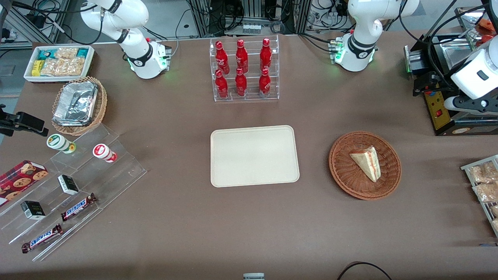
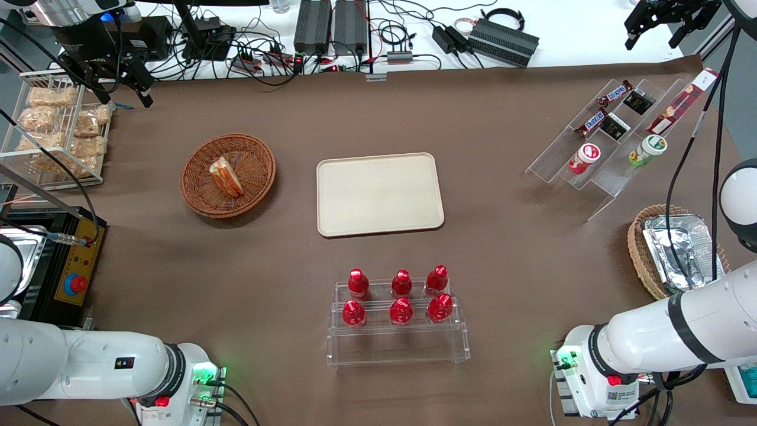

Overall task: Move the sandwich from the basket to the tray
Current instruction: 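Move the left gripper over the wicker basket holding the sandwich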

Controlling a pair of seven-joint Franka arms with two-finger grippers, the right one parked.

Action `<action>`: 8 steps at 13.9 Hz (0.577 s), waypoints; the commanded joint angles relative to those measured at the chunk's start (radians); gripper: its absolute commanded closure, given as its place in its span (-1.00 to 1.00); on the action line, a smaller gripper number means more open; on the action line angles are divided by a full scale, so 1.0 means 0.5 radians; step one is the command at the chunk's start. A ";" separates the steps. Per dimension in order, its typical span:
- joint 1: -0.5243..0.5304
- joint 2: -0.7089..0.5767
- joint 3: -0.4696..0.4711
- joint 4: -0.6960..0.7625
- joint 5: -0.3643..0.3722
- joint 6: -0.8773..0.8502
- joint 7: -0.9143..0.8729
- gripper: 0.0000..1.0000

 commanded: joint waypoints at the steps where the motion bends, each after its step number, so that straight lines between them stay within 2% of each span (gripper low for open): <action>1: -0.006 0.012 -0.001 0.013 -0.012 0.038 -0.027 -1.00; 4: -0.012 0.021 -0.004 -0.070 -0.005 0.148 -0.015 -1.00; 8: -0.028 0.031 -0.022 -0.370 -0.018 0.387 -0.030 -1.00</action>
